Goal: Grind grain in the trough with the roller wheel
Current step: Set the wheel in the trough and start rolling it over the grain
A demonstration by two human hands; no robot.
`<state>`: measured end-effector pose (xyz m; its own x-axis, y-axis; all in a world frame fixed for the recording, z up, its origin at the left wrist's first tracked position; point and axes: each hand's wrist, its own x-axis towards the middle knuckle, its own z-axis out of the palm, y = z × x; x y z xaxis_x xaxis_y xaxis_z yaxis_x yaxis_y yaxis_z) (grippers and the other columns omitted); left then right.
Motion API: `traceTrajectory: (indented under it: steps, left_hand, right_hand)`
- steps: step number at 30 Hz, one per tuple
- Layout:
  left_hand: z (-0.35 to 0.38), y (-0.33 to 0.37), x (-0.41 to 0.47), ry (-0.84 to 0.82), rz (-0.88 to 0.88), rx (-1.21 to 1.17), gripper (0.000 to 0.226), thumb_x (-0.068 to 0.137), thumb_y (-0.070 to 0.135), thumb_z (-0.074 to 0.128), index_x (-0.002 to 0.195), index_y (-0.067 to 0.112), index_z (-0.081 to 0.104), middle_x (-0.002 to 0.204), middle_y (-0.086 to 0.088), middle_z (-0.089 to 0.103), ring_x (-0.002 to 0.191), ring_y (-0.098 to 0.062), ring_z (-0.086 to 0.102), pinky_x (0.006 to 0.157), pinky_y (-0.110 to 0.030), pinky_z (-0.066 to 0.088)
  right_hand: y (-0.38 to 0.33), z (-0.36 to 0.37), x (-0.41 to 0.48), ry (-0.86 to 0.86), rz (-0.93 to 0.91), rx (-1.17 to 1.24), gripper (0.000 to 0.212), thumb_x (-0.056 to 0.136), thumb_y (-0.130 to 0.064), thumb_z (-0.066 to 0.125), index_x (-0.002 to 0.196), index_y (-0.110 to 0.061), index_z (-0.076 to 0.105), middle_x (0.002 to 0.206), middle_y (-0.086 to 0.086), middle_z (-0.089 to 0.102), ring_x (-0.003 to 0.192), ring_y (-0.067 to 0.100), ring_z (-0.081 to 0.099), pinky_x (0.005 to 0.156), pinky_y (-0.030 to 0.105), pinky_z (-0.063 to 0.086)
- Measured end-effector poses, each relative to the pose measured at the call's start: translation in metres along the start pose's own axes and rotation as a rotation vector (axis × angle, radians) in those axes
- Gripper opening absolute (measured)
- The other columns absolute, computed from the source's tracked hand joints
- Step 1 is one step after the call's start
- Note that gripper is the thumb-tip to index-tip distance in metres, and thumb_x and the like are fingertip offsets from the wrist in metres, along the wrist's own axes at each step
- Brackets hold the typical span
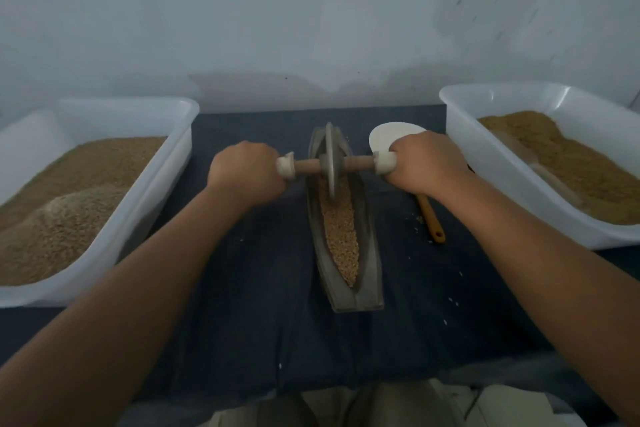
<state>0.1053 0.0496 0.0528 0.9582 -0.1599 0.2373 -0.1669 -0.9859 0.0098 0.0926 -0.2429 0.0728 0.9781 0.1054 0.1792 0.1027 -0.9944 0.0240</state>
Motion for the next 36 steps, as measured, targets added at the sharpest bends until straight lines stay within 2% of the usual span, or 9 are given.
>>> traceTrajectory:
  steps: [3, 6, 8, 11, 15, 19, 25, 31, 36]
  left_hand:
    - [0.004, -0.006, -0.046, -0.014, 0.057, -0.001, 0.028, 0.085, 0.045, 0.057, 0.064, 0.026, 0.051, 0.063, 0.01, 0.053, 0.056, -0.016, 0.052, 0.055, -0.03, 0.042]
    - [0.006, -0.012, -0.101, 0.107, 0.164, 0.006, 0.035, 0.077, 0.051, 0.056, 0.057, 0.03, 0.038, 0.048, 0.011, 0.041, 0.042, -0.007, 0.039, 0.043, -0.023, 0.023]
    - [0.005, -0.013, -0.104, 0.179, 0.179, 0.029, 0.039, 0.076, 0.05, 0.06, 0.055, 0.032, 0.032, 0.045, 0.012, 0.035, 0.039, -0.006, 0.031, 0.044, -0.02, 0.015]
    - [0.005, -0.004, -0.067, 0.106, 0.095, 0.038, 0.033, 0.08, 0.05, 0.054, 0.059, 0.027, 0.044, 0.055, 0.011, 0.047, 0.047, -0.013, 0.045, 0.047, -0.024, 0.027]
    - [-0.004, 0.004, 0.0, 0.048, 0.012, 0.066, 0.029, 0.083, 0.045, 0.062, 0.065, 0.024, 0.052, 0.066, 0.005, 0.056, 0.06, -0.021, 0.057, 0.056, -0.03, 0.044]
    - [-0.014, 0.01, -0.015, 0.084, 0.078, 0.109, 0.038, 0.087, 0.052, 0.059, 0.063, 0.024, 0.05, 0.063, 0.006, 0.052, 0.052, -0.017, 0.045, 0.051, -0.027, 0.034]
    - [-0.002, -0.007, -0.087, 0.074, 0.144, 0.052, 0.033, 0.077, 0.055, 0.053, 0.058, 0.029, 0.045, 0.05, 0.012, 0.045, 0.043, -0.009, 0.043, 0.045, -0.022, 0.023]
    - [-0.006, 0.004, -0.006, 0.03, 0.03, 0.082, 0.03, 0.083, 0.045, 0.062, 0.064, 0.024, 0.052, 0.064, 0.007, 0.053, 0.055, -0.019, 0.05, 0.057, -0.03, 0.042]
    - [-0.017, 0.013, -0.021, 0.045, 0.052, 0.113, 0.028, 0.083, 0.043, 0.063, 0.064, 0.025, 0.051, 0.064, 0.006, 0.053, 0.053, -0.015, 0.046, 0.05, -0.026, 0.034]
  right_hand:
    - [0.007, -0.008, -0.035, -0.061, -0.076, 0.0, 0.029, 0.088, -0.047, 0.065, 0.067, -0.028, 0.06, 0.066, -0.006, 0.06, 0.062, 0.012, 0.055, 0.053, 0.03, 0.044]
    - [0.018, -0.011, -0.077, -0.006, -0.202, -0.013, 0.029, 0.075, -0.061, 0.049, 0.068, -0.034, 0.057, 0.055, -0.009, 0.054, 0.052, 0.006, 0.051, 0.046, 0.028, 0.039]
    - [0.021, -0.007, -0.078, 0.012, -0.215, -0.009, 0.032, 0.074, -0.064, 0.045, 0.069, -0.035, 0.056, 0.055, -0.01, 0.052, 0.052, 0.004, 0.048, 0.046, 0.028, 0.037]
    - [0.016, 0.01, -0.047, 0.023, -0.119, 0.013, 0.032, 0.086, -0.057, 0.062, 0.067, -0.032, 0.056, 0.061, -0.009, 0.057, 0.058, 0.009, 0.053, 0.051, 0.03, 0.043]
    - [0.011, 0.026, 0.003, 0.053, 0.016, 0.027, 0.037, 0.092, -0.057, 0.059, 0.07, -0.027, 0.058, 0.073, -0.005, 0.062, 0.067, 0.018, 0.056, 0.06, 0.032, 0.044]
    - [0.016, 0.024, -0.013, -0.101, 0.026, 0.058, 0.032, 0.091, -0.057, 0.057, 0.076, -0.029, 0.06, 0.08, -0.004, 0.066, 0.071, 0.018, 0.058, 0.062, 0.034, 0.048]
    - [0.027, 0.005, -0.078, -0.019, -0.17, 0.063, 0.034, 0.069, -0.067, 0.045, 0.068, -0.035, 0.057, 0.056, -0.012, 0.055, 0.055, 0.005, 0.052, 0.049, 0.031, 0.045]
    - [0.014, 0.026, -0.009, 0.037, 0.013, 0.051, 0.038, 0.09, -0.059, 0.06, 0.068, -0.029, 0.056, 0.07, -0.006, 0.061, 0.064, 0.015, 0.055, 0.059, 0.034, 0.049]
    - [0.017, 0.024, -0.009, -0.107, 0.029, 0.072, 0.032, 0.086, -0.055, 0.063, 0.07, -0.028, 0.061, 0.072, -0.007, 0.063, 0.068, 0.014, 0.059, 0.059, 0.032, 0.046]
